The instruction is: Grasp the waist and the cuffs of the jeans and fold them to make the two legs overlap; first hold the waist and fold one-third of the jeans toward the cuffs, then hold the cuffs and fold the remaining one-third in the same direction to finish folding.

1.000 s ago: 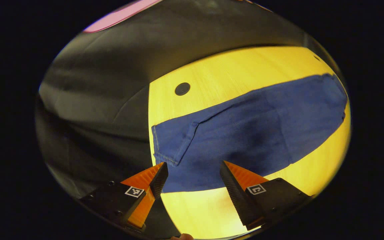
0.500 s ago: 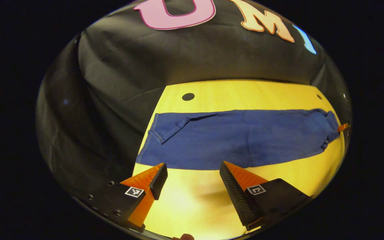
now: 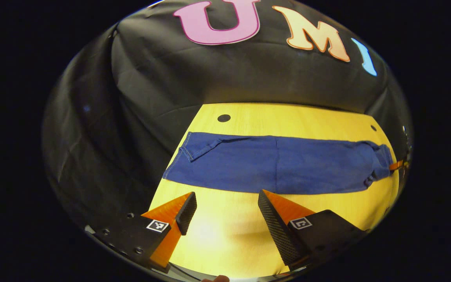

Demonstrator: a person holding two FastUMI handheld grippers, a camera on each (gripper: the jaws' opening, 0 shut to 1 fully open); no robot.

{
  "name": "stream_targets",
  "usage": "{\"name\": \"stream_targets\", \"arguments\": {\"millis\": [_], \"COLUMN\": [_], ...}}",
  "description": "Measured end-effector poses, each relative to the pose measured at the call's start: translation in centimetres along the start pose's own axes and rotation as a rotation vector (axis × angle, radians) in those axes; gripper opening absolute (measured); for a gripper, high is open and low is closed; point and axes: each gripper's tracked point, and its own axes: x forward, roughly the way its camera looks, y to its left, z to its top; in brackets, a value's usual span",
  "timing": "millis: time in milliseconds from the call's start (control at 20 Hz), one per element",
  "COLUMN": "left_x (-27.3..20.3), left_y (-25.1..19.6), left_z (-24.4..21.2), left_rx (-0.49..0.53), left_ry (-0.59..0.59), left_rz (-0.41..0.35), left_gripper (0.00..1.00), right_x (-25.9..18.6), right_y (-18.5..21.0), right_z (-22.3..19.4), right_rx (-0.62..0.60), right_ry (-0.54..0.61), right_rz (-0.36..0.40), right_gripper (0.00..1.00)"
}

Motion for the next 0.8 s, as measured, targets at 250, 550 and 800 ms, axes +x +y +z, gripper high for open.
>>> {"name": "stream_targets", "arguments": {"millis": [250,550,800], "left_x": [0.2,0.6,0.3], "left_y": [-0.5,-0.8,-0.9], "left_z": [0.0,0.0,0.1], "left_rx": [-0.076,-0.111,-0.107], "left_ry": [0.004,-0.003,-0.003], "left_rz": [-0.016,-0.056,-0.089], "left_gripper": [0.96,0.96,0.96], "right_x": [0.3,-0.5,-1.5], "right_y": [0.2,0.0,0.5], "right_z": [0.2,0.0,0.4], "right_rx": [-0.017,0.071,0.040], "right_ry": [-0.043,-0.128,-0.157], "right_rz": [-0.027,-0.071,-0.140], "right_gripper": [0.31,0.02,0.03]}}
